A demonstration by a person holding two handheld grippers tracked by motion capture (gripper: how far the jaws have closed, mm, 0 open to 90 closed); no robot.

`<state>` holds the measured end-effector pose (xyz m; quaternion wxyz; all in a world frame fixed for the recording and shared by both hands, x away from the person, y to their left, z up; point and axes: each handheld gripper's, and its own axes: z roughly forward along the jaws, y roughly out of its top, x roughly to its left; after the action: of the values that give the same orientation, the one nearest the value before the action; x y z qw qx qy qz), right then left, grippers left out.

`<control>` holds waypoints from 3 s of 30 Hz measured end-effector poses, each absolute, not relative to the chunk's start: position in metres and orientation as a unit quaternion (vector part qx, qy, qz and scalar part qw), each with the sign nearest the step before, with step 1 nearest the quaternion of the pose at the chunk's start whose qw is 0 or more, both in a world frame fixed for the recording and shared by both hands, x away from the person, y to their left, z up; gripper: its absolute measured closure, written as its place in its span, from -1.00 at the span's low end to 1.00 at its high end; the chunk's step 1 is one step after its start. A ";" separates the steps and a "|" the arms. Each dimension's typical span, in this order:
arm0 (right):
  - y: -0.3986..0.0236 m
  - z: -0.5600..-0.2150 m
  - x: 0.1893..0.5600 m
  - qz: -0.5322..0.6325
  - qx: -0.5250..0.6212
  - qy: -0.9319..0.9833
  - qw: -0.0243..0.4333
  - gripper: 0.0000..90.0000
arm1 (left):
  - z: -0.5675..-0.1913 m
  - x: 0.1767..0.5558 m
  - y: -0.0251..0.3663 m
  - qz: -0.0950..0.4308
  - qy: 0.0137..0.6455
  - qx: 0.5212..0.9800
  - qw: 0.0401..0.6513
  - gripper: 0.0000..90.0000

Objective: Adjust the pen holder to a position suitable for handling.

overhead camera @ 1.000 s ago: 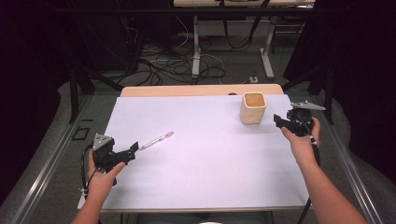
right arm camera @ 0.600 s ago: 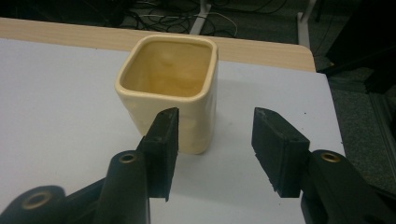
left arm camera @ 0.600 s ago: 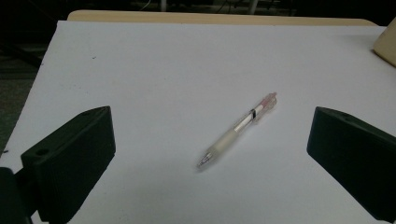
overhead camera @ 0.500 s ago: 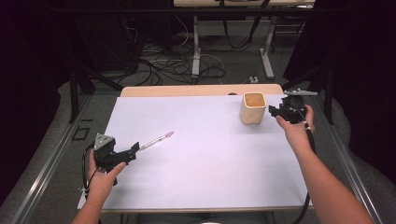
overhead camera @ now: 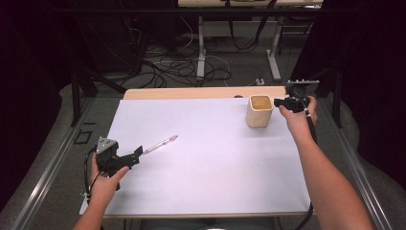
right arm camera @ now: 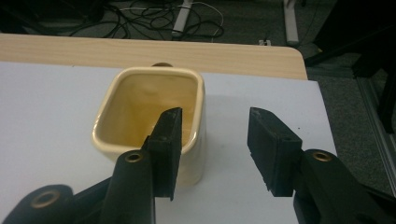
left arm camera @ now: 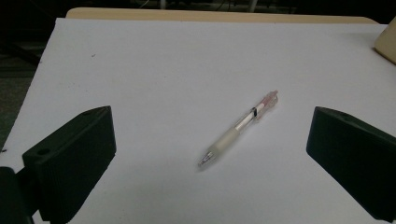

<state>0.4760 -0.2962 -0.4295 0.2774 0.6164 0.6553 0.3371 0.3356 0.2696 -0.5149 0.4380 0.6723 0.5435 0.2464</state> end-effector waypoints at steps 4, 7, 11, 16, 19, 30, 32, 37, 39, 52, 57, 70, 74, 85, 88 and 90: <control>-0.294 -0.432 0.483 0.337 0.633 0.644 0.265 0.23 | -0.515 0.336 0.270 0.246 0.544 0.671 0.440 -0.97; -0.293 -0.435 0.488 0.339 0.639 0.638 0.263 0.24 | -0.515 0.335 0.271 0.246 0.545 0.671 0.438 -0.97; -0.288 -0.442 0.493 0.335 0.639 0.639 0.266 0.25 | -0.516 0.336 0.272 0.246 0.545 0.671 0.438 -0.97; -0.279 -0.450 0.499 0.333 0.637 0.642 0.266 0.34 | -0.516 0.336 0.272 0.245 0.545 0.671 0.438 -0.97; -0.274 -0.455 0.502 0.329 0.634 0.648 0.264 0.38 | -0.516 0.335 0.272 0.245 0.545 0.671 0.439 -0.97; -0.269 -0.465 0.510 0.309 0.620 0.667 0.275 0.50 | -0.516 0.335 0.273 0.244 0.546 0.670 0.440 -0.96; -0.270 -0.466 0.511 0.308 0.623 0.666 0.272 0.55 | -0.516 0.335 0.273 0.244 0.546 0.670 0.440 -0.96; -0.270 -0.470 0.513 0.295 0.625 0.667 0.278 0.67 | -0.516 0.335 0.273 0.244 0.546 0.670 0.439 -0.96; -0.269 -0.470 0.513 0.293 0.631 0.663 0.277 0.75 | -0.516 0.335 0.273 0.244 0.547 0.670 0.440 -0.96; -0.267 -0.470 0.512 0.284 0.636 0.657 0.288 0.86 | -0.516 0.335 0.274 0.246 0.547 0.668 0.441 -0.95; -0.267 -0.470 0.511 0.287 0.645 0.648 0.285 0.87 | -0.516 0.335 0.274 0.245 0.549 0.666 0.441 -0.95; -0.261 -0.468 0.506 0.284 0.666 0.626 0.291 0.86 | -0.517 0.335 0.274 0.244 0.550 0.667 0.439 -0.95; -0.257 -0.467 0.505 0.289 0.664 0.629 0.283 0.86 | -0.517 0.336 0.274 0.243 0.550 0.668 0.439 -0.95; -0.243 -0.466 0.500 0.302 0.631 0.663 0.267 0.87 | -0.517 0.336 0.273 0.244 0.549 0.668 0.438 -0.95; -0.238 -0.465 0.499 0.310 0.623 0.669 0.261 0.87 | -0.517 0.336 0.273 0.244 0.549 0.669 0.438 -0.95; -0.235 -0.465 0.497 0.316 0.620 0.670 0.259 0.87 | -0.517 0.336 0.274 0.244 0.549 0.669 0.438 -0.95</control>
<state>0.4972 -0.2349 -0.4648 0.2587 0.6199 0.6701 0.3159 0.3360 0.2735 -0.5170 0.4380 0.6686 0.5493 0.2439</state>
